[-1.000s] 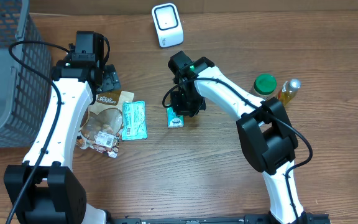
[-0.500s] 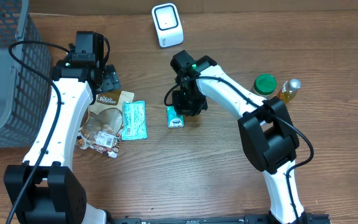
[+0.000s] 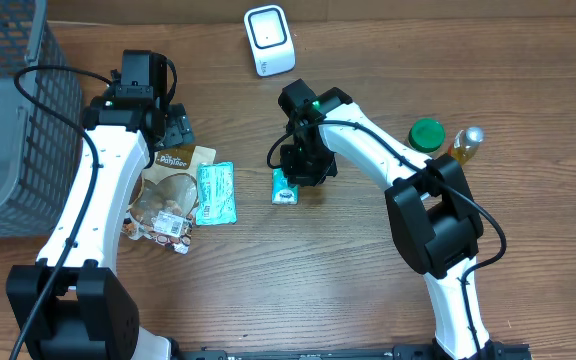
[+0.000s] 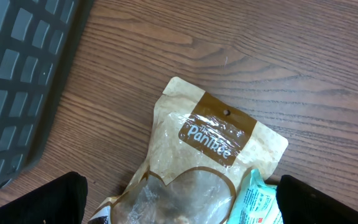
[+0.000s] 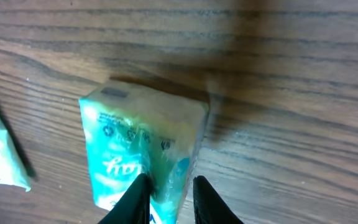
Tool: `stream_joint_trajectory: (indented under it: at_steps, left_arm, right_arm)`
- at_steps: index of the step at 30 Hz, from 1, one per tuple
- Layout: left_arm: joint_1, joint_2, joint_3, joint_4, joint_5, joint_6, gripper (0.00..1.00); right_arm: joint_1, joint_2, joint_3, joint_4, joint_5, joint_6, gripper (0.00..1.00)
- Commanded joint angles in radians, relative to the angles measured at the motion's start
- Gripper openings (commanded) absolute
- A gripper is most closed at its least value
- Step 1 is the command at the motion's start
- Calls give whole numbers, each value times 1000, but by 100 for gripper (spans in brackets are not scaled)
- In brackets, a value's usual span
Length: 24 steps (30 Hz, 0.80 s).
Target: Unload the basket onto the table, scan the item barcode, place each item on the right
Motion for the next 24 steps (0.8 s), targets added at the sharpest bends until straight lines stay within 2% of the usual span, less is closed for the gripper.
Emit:
stream_joint_trajectory:
  at_steps: [1, 10, 15, 21, 24]
  left_arm:
    - [-10, 10, 3, 2, -10, 1, 100]
    - [-10, 10, 3, 2, -10, 1, 100]
    - [-10, 10, 3, 2, -10, 1, 100]
    - [-10, 10, 3, 2, -10, 1, 99]
    - [-10, 10, 3, 2, -10, 1, 100]
  right_arm:
    - [-15, -51, 44, -14, -36, -3, 21]
    - [-25, -71, 53, -39, -50, 1, 23]
    - [-25, -71, 45, -36, -38, 63, 29]
    - [-17, -70, -5, 18, -24, 85, 28]
    - [-18, -70, -12, 24, 16, 95, 21]
